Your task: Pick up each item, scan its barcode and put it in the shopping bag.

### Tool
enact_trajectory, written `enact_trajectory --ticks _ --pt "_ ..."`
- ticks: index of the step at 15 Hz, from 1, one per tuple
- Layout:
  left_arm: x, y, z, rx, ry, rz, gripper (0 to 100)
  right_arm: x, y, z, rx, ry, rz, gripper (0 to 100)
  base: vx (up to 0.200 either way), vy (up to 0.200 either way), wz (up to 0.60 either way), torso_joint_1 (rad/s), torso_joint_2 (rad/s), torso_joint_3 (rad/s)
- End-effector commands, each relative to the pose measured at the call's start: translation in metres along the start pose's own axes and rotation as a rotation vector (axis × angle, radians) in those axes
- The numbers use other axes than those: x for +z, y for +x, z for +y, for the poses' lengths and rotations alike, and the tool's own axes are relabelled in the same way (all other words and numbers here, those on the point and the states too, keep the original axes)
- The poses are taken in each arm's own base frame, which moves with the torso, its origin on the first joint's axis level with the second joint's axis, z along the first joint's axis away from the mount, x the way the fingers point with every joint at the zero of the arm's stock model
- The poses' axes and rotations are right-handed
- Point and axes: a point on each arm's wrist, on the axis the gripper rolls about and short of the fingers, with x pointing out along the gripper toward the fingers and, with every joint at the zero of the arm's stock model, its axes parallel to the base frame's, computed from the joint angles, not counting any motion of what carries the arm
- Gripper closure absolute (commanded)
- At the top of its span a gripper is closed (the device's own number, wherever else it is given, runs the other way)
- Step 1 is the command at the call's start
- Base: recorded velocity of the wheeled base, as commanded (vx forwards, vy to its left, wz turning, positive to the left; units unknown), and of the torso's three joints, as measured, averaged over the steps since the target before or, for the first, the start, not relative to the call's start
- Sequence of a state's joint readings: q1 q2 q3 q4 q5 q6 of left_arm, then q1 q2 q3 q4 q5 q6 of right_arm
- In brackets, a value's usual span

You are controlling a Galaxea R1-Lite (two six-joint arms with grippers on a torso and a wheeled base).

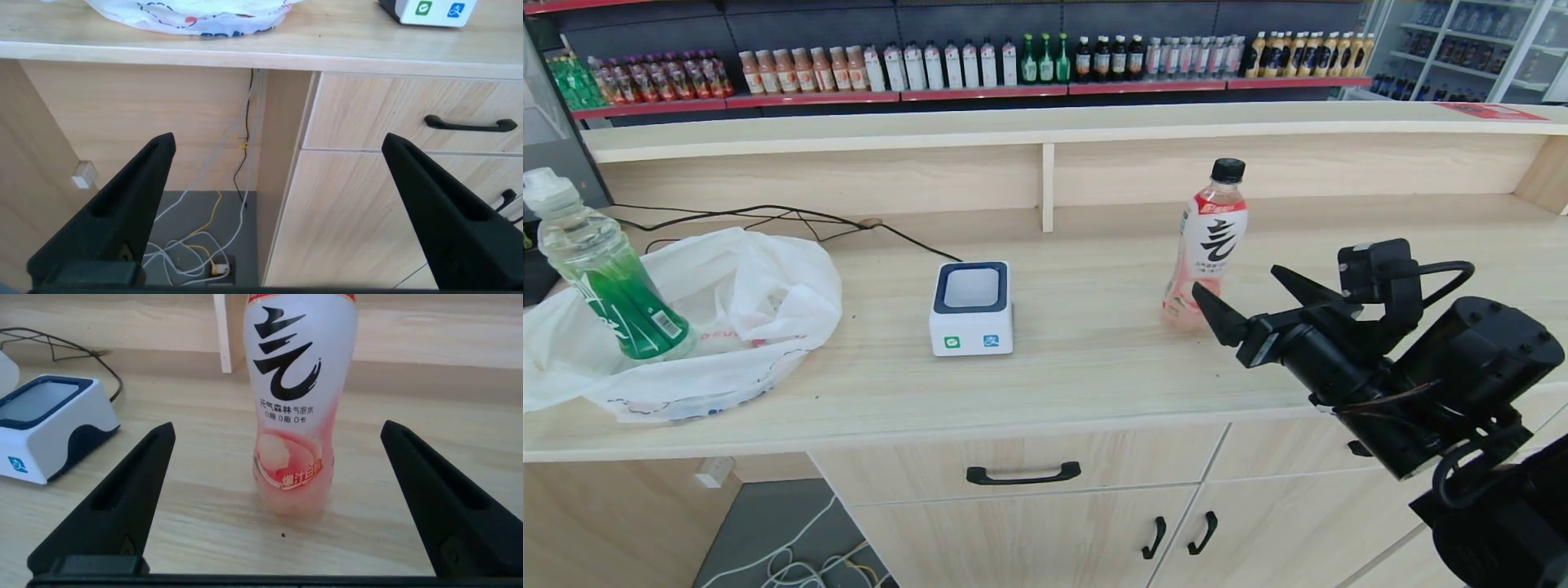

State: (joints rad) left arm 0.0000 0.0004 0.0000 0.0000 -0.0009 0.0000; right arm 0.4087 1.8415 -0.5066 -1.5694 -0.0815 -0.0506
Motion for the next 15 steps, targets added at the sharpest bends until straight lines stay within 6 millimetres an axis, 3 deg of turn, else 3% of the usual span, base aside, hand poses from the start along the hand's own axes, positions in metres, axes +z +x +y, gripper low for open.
enact_trajectory --ticks 1,15 --pt "0.000 0.000 0.000 -0.001 0.000 0.000 0 -0.007 0.007 0.000 -0.003 -0.002 0.009 0 0.000 0.000 0.00 0.000 0.00 0.000" --pt "0.000 0.000 0.000 -0.001 0.000 0.000 0 -0.029 0.062 -0.008 -0.042 -0.001 -0.050 0 0.000 0.000 0.00 0.000 0.00 0.000"
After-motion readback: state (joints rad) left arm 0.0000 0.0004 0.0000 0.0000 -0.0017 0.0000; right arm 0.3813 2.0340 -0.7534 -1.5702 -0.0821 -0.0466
